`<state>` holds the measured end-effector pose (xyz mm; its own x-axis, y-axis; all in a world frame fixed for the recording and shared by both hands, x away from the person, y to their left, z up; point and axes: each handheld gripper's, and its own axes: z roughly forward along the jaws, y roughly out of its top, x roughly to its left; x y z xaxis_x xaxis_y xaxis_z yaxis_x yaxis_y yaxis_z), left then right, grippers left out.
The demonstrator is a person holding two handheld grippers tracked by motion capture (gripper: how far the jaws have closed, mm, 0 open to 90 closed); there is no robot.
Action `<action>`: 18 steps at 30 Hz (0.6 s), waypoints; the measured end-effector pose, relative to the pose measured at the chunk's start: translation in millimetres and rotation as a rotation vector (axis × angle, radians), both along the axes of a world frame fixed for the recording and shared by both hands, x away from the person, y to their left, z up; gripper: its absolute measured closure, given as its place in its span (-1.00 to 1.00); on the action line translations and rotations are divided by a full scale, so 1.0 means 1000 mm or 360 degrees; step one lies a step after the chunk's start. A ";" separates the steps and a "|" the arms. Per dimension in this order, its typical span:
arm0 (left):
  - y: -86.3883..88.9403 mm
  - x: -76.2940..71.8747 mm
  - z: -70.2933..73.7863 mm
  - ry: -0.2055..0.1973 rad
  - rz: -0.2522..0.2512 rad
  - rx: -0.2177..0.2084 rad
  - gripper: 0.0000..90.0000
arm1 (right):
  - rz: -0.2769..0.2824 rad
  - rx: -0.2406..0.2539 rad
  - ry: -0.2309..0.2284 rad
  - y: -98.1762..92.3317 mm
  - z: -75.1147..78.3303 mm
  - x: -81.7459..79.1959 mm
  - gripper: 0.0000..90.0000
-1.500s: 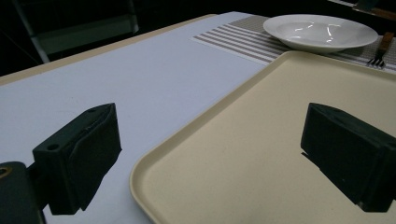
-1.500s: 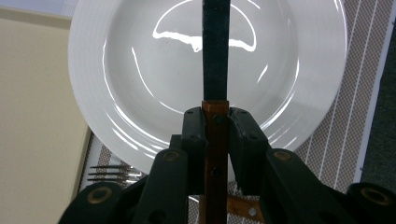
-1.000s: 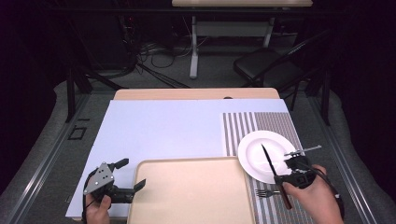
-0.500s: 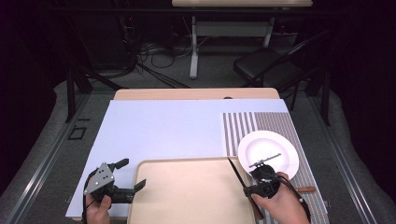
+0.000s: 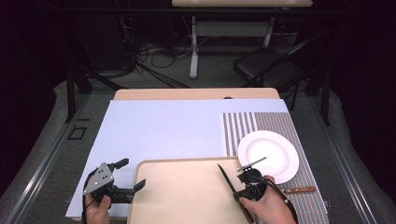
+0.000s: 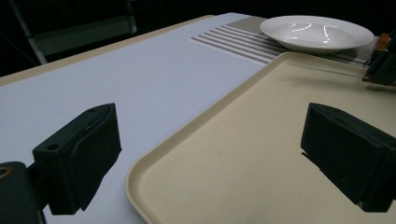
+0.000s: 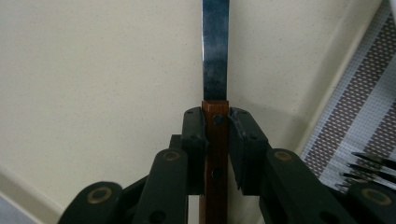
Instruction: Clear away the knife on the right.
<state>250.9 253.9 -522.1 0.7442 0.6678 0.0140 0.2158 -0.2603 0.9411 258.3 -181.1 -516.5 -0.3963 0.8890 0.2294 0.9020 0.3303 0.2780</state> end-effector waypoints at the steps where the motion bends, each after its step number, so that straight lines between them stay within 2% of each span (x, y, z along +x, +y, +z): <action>1: 0.000 0.000 0.000 -0.0002 -0.0003 0.0001 -0.89 | -0.0034 0.0081 -0.0106 0.002 -0.008 -0.001 0.71; 2: 0.000 0.000 0.000 -0.0004 -0.0006 0.0002 -0.89 | -0.0015 0.0012 -0.0044 0.001 -0.006 0.000 0.71; 3: 0.000 0.000 0.001 -0.0004 -0.0007 0.0009 -0.89 | 0.0066 -0.0179 0.0171 0.000 0.004 0.004 0.71; 4: 0.000 0.000 0.001 -0.0003 -0.0008 0.0009 -0.89 | 0.0042 -0.0140 0.0103 0.001 -0.002 0.003 0.71; 5: 0.000 0.000 0.000 -0.0006 -0.0010 0.0006 -0.89 | -0.0036 0.0050 -0.0095 0.003 -0.014 0.000 0.71; 7: 0.000 0.000 0.001 -0.0007 -0.0003 0.0009 -0.89 | -0.0031 0.0064 -0.0142 0.004 -0.016 -0.002 0.70; 8: 0.000 0.000 0.001 -0.0006 -0.0009 0.0005 -0.89 | -0.0051 0.0072 -0.0133 0.005 -0.016 -0.003 0.69; 9: 0.000 0.000 0.001 -0.0007 -0.0009 0.0003 -0.89 | 0.0001 0.0043 -0.0142 0.004 -0.015 -0.002 0.69; 11: 0.001 -0.001 0.001 -0.0011 -0.0007 -0.0001 -0.89 | 0.0012 0.0059 -0.0161 0.003 -0.016 -0.002 0.63; 12: 0.001 -0.001 0.000 -0.0011 -0.0007 -0.0001 -0.89 | 0.0022 0.0043 -0.0159 0.003 -0.015 -0.002 0.62; 13: 0.001 -0.001 0.001 -0.0008 -0.0008 0.0002 -0.89 | 0.0048 -0.0018 -0.0090 0.002 -0.011 -0.002 0.62; 14: 0.001 0.000 0.001 -0.0004 -0.0009 0.0008 -0.89 | 0.0114 -0.0182 0.0087 0.000 0.000 0.000 0.61; 15: 0.001 0.000 0.001 -0.0003 -0.0011 0.0008 -0.89 | 0.0108 -0.0141 0.0046 -0.001 -0.002 -0.001 0.61; 16: 0.000 0.000 0.000 -0.0004 -0.0010 0.0003 -0.89 | 0.0017 0.0080 -0.0191 0.001 -0.015 -0.004 0.59; 18: 0.000 0.000 0.000 -0.0003 -0.0005 0.0005 -0.89 | 0.0025 0.0062 -0.0186 0.000 -0.011 -0.005 0.57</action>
